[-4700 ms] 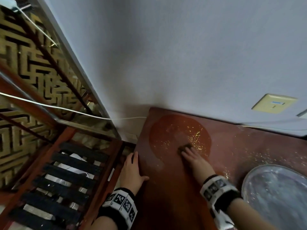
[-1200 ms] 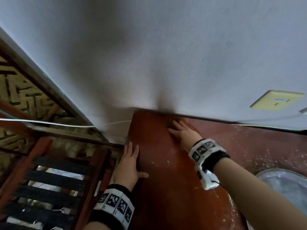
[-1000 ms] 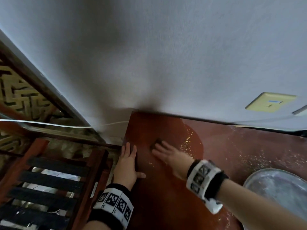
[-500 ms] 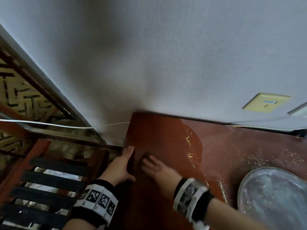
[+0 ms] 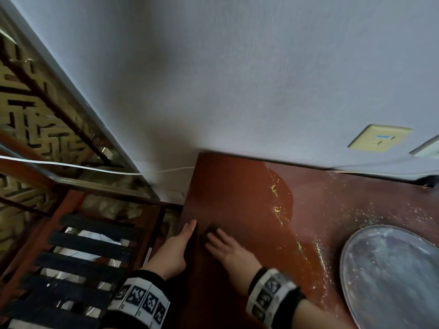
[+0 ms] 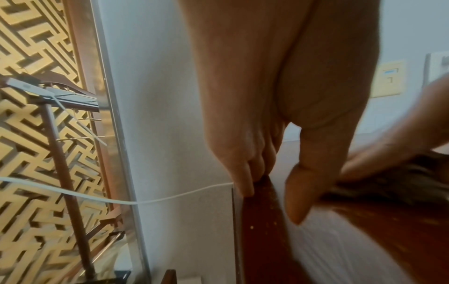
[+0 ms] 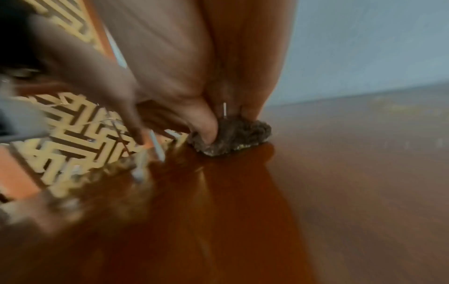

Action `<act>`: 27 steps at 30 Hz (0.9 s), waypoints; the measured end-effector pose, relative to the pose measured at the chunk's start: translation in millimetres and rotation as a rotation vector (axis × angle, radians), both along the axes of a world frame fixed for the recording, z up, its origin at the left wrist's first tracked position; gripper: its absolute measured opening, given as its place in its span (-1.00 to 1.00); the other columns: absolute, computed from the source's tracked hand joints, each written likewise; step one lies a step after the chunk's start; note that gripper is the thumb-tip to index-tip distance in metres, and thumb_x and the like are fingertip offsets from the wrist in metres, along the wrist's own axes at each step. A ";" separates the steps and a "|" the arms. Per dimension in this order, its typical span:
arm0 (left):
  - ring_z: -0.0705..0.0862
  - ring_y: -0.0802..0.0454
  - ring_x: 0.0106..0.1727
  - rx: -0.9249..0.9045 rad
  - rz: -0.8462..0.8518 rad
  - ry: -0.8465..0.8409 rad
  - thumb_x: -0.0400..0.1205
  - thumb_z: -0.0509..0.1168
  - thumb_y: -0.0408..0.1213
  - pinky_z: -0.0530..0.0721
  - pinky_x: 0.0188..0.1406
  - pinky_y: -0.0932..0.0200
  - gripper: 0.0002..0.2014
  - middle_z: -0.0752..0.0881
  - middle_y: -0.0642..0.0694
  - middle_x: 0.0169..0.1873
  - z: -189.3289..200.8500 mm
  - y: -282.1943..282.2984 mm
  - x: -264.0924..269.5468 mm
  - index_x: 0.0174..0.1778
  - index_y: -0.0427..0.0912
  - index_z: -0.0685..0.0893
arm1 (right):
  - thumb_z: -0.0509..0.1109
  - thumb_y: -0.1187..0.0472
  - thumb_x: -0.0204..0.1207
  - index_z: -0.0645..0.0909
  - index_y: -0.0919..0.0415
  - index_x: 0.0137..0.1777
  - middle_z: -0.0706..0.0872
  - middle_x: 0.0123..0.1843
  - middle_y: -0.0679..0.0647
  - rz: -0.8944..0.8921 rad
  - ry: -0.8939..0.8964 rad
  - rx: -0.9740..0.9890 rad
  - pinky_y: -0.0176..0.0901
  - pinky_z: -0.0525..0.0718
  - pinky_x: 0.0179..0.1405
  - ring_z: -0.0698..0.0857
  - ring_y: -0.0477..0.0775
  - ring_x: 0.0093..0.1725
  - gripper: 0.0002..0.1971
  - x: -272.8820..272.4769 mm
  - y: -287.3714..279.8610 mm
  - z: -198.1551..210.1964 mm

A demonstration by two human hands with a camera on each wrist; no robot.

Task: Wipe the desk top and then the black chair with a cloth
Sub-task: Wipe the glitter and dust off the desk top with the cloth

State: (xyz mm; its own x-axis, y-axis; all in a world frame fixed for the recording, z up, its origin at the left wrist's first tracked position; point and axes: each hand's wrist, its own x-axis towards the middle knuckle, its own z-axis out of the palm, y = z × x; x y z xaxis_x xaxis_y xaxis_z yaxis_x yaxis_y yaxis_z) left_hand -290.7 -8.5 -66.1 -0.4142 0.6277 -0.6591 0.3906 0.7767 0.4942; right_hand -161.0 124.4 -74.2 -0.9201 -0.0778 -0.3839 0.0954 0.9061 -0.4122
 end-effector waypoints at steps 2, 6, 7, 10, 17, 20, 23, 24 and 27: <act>0.26 -0.03 0.60 -0.017 -0.012 0.009 0.51 0.07 -0.72 0.46 0.41 0.21 -0.04 -0.06 -0.04 0.67 2.1 -5.9 4.9 0.65 0.12 -0.22 | -0.20 0.30 0.63 -0.02 0.08 0.66 -0.15 0.69 -0.01 -0.011 0.008 0.002 -0.17 -0.14 0.61 -0.22 0.05 0.66 -0.43 14.1 -6.4 -2.3; 0.27 0.01 0.58 -0.036 -0.017 -0.020 0.54 0.18 -0.65 0.27 0.27 0.49 -0.03 -0.05 0.00 0.67 4.4 -22.6 19.0 0.64 0.12 -0.26 | -0.02 0.54 0.57 -0.09 -0.01 0.66 -0.17 0.69 -0.07 -0.428 -0.019 0.099 -0.19 0.14 0.58 -0.18 -0.01 0.67 -0.27 27.7 57.8 -6.4; 0.22 0.03 0.60 -0.036 -0.016 -0.027 0.56 0.23 -0.60 0.17 0.19 0.54 -0.02 -0.04 0.00 0.66 4.2 -28.4 23.4 0.64 0.10 -0.28 | 0.04 0.56 0.55 -0.10 -0.02 0.66 -0.17 0.69 -0.08 -0.501 -0.042 0.128 -0.17 0.21 0.57 -0.18 0.00 0.67 -0.22 31.0 65.1 -8.9; 0.24 0.07 0.59 0.012 0.035 -0.044 0.53 0.39 -0.46 0.18 0.28 0.51 0.05 0.06 -0.02 0.65 0.8 -47.7 35.4 0.62 0.12 -0.30 | 0.09 0.55 0.51 -0.08 0.03 0.67 -0.19 0.69 -0.04 -0.509 -0.085 0.102 -0.10 0.12 0.61 -0.21 0.07 0.66 -0.20 29.5 34.5 -8.2; 0.19 0.09 0.62 0.045 0.122 -0.010 0.54 0.38 -0.37 0.19 0.48 0.34 0.00 0.09 -0.06 0.65 0.9 -79.9 44.0 0.64 0.03 -0.27 | 0.02 0.39 0.66 0.05 0.19 0.65 -0.12 0.70 0.09 0.012 -0.059 -0.043 -0.06 -0.19 0.60 -0.21 0.12 0.66 -0.44 9.5 -98.3 -5.6; 0.18 0.10 0.61 0.047 0.122 -0.028 0.50 0.42 -0.44 0.22 0.48 0.33 0.07 0.09 0.00 0.64 2.2 -85.9 45.8 0.64 0.07 -0.26 | 0.02 0.50 0.59 0.00 0.05 0.66 -0.15 0.69 0.01 -0.153 -0.048 0.013 -0.18 -0.06 0.59 -0.18 0.05 0.67 -0.32 3.7 -43.9 -7.2; 0.13 0.09 0.63 0.059 0.136 -0.016 0.47 0.46 -0.43 0.20 0.56 0.20 0.12 0.02 0.03 0.66 -2.7 -89.4 50.5 0.63 0.16 -0.27 | 0.05 0.52 0.54 0.00 -0.03 0.66 -0.16 0.69 -0.08 -0.350 -0.058 0.070 -0.08 0.18 0.59 -0.19 0.02 0.67 -0.26 1.9 -8.7 -0.2; 0.12 0.10 0.63 0.067 0.139 -0.006 0.46 0.48 -0.41 0.20 0.59 0.18 0.13 0.01 0.05 0.66 -5.1 -90.3 51.5 0.63 0.16 -0.28 | 0.06 0.50 0.55 0.01 -0.02 0.66 -0.16 0.69 -0.07 -0.314 -0.071 0.072 -0.02 0.19 0.59 -0.20 0.03 0.67 -0.27 0.4 -16.0 4.2; 0.15 0.07 0.63 0.059 0.153 0.034 0.51 0.44 -0.33 0.18 0.59 0.18 0.07 0.02 0.00 0.66 -7.6 -91.3 51.3 0.64 0.10 -0.29 | 0.07 0.39 0.62 0.29 0.16 0.57 0.08 0.68 0.06 -0.018 -0.021 0.000 -0.02 0.13 0.60 -0.01 0.12 0.66 -0.49 5.5 -84.2 -4.0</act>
State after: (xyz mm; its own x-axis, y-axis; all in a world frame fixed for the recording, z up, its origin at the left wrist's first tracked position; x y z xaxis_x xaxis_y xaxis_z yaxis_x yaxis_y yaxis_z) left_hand -239.4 -99.8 -73.7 -0.5292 0.5930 -0.6069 0.2870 0.7982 0.5297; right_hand -155.5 40.2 -78.2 -0.9131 -0.0617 -0.4030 0.1198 0.9043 -0.4098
